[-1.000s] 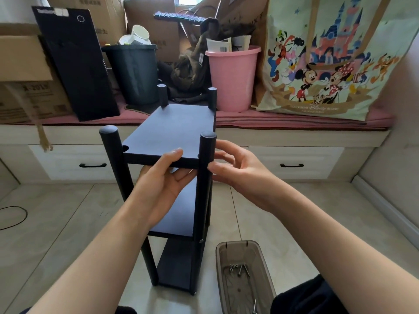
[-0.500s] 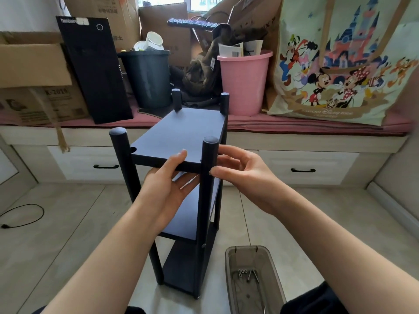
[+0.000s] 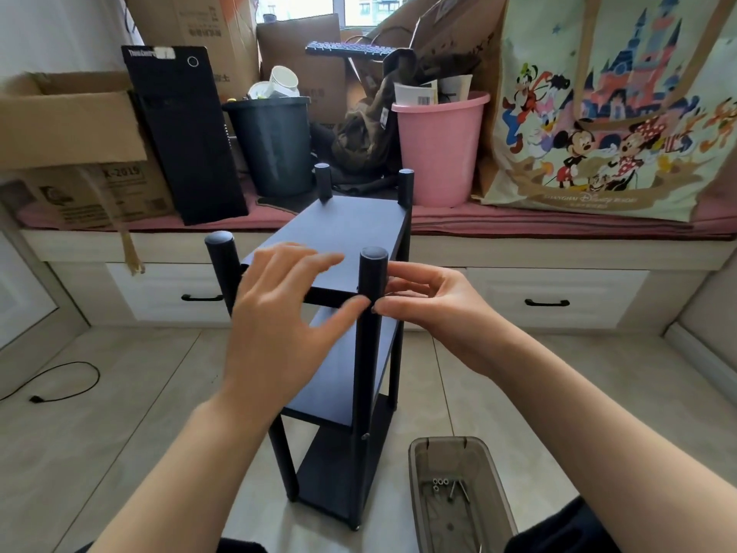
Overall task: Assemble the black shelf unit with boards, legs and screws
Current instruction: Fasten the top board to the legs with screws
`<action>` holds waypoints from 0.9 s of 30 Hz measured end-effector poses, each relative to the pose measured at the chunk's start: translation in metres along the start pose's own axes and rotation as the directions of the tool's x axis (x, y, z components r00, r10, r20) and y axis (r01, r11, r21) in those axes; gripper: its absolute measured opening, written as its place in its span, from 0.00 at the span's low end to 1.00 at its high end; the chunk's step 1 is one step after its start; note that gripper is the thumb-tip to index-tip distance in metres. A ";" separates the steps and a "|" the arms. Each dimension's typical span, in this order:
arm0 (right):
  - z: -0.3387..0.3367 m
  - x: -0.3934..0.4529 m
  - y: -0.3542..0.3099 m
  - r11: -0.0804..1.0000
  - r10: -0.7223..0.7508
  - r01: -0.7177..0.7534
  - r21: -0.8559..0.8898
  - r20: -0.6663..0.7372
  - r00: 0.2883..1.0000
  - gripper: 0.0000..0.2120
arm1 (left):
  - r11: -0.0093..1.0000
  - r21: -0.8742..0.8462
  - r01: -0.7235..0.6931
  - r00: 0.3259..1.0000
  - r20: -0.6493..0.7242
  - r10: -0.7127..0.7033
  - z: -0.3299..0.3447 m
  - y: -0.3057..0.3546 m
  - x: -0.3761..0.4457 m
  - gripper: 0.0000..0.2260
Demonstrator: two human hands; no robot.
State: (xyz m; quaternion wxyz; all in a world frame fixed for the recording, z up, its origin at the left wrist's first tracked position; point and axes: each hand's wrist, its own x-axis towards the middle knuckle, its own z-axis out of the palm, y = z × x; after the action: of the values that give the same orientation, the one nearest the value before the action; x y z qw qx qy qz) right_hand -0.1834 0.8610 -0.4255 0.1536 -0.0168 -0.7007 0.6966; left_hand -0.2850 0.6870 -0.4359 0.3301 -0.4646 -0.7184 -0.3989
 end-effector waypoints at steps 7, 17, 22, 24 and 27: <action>-0.002 0.001 -0.001 0.999 0.050 -0.050 0.012 0.010 0.999 0.19 | 0.999 0.014 0.036 0.973 0.227 -0.038 0.015 0.008 0.002 0.32; -0.010 0.011 -0.003 0.965 0.216 -0.203 0.168 -0.064 0.974 0.22 | 0.991 -0.086 0.103 0.964 0.253 -0.079 0.014 0.008 0.003 0.26; 0.002 0.020 -0.001 0.894 0.344 -0.258 0.367 -0.190 0.920 0.15 | 0.991 -0.084 0.106 0.965 0.248 -0.082 0.013 0.011 0.003 0.25; 0.007 0.025 -0.001 0.861 0.385 -0.277 0.426 -0.190 0.903 0.17 | 0.992 -0.080 0.100 0.966 0.246 -0.077 0.013 0.011 0.003 0.24; 0.014 0.035 0.003 0.847 0.406 -0.277 0.453 -0.215 0.888 0.23 | 0.992 -0.078 0.098 0.966 0.248 -0.076 0.013 0.010 0.003 0.24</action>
State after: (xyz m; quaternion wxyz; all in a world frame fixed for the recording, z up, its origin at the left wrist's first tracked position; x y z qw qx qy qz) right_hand -0.2208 0.8558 -0.4210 0.1313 -0.2167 -0.4920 0.8329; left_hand -0.2782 0.7027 -0.4365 0.2003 -0.4924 -0.7547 -0.3845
